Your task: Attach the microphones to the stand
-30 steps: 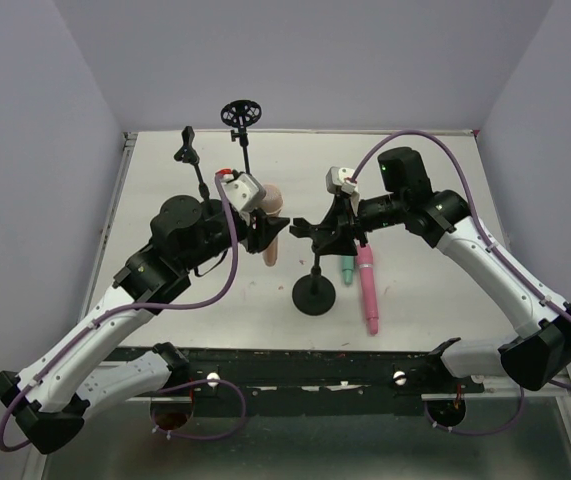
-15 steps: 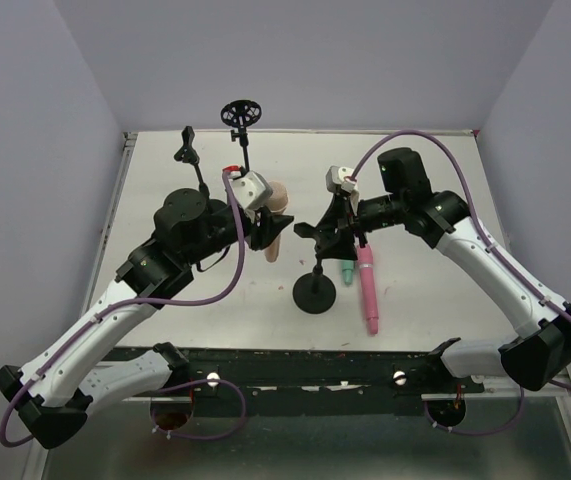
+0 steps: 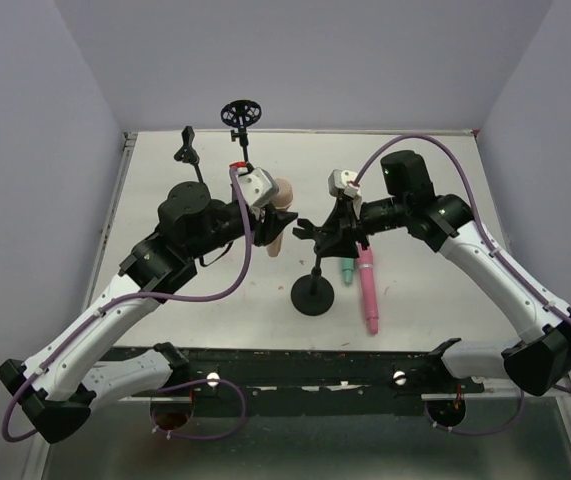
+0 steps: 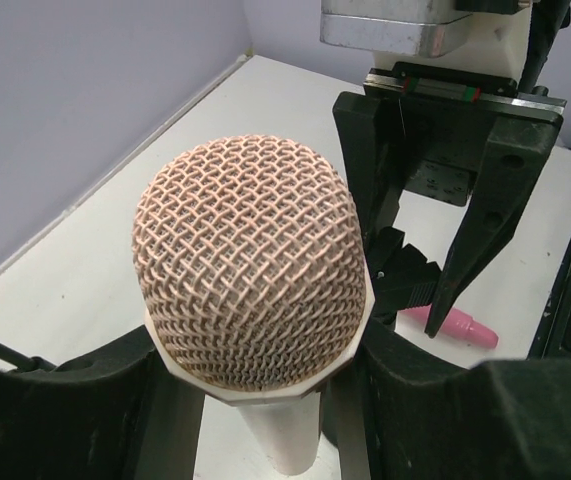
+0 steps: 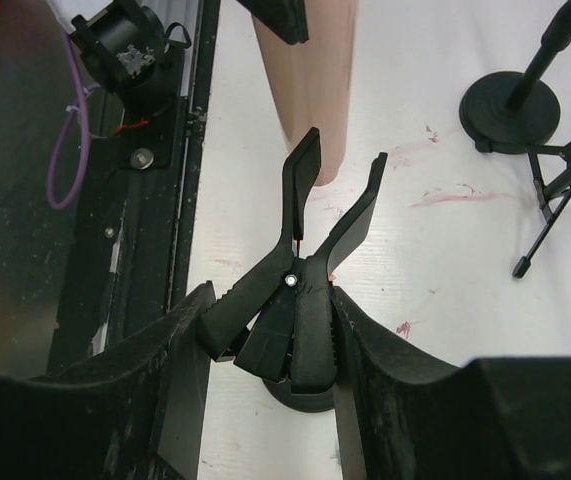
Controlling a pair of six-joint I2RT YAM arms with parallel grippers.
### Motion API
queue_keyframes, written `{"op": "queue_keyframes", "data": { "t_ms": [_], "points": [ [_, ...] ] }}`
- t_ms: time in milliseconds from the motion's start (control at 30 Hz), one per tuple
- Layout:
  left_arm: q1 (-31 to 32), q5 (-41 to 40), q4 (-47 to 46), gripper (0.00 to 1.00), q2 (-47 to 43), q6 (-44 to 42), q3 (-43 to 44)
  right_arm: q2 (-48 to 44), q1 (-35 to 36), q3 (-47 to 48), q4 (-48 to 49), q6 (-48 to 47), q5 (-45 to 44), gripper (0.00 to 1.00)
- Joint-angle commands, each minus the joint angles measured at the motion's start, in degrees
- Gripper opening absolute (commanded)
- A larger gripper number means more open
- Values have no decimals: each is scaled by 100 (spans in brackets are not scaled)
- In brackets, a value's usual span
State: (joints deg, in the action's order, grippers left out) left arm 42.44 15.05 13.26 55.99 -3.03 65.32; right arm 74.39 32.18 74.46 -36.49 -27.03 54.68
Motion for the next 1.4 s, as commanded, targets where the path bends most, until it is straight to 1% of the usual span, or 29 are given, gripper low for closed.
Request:
{"op": "queue_keyframes", "data": {
  "t_ms": [0,133,233,433,633,700,767,900,933,967,1033,1133,1367],
  "points": [
    [-16,209,133,0,193,-444,358,-161,7,-80,-253,-399,43,17],
    [-25,568,142,0,404,-462,508,-118,7,-72,-394,-584,131,17],
    [-25,946,29,0,527,-278,596,-83,7,-36,-411,-602,157,17],
    [-25,1368,-323,0,773,135,684,-82,7,-19,-376,-558,166,16],
    [-25,1150,-482,0,923,118,579,-126,7,-45,-490,-637,324,17],
    [-25,1132,-526,0,853,109,465,-179,-2,-89,-473,-629,325,23],
    [-25,1071,-552,0,765,109,351,-232,-28,-168,-412,-559,290,37],
    [-16,869,-675,0,484,127,87,-372,-89,-370,-219,-313,158,59],
    [-16,799,-719,0,370,136,-1,-407,-107,-388,-209,-303,114,66],
    [-33,728,-771,0,282,144,-71,-460,-116,-405,-209,-295,53,75],
    [-25,588,-842,0,80,171,-247,-548,-186,-414,-201,-233,17,89],
    [-25,350,-930,0,-219,180,-458,-636,-239,-362,-201,-84,-97,99],
    [-25,77,-983,0,-738,276,-766,-601,-248,-203,-34,566,-167,100]
  ]
}}
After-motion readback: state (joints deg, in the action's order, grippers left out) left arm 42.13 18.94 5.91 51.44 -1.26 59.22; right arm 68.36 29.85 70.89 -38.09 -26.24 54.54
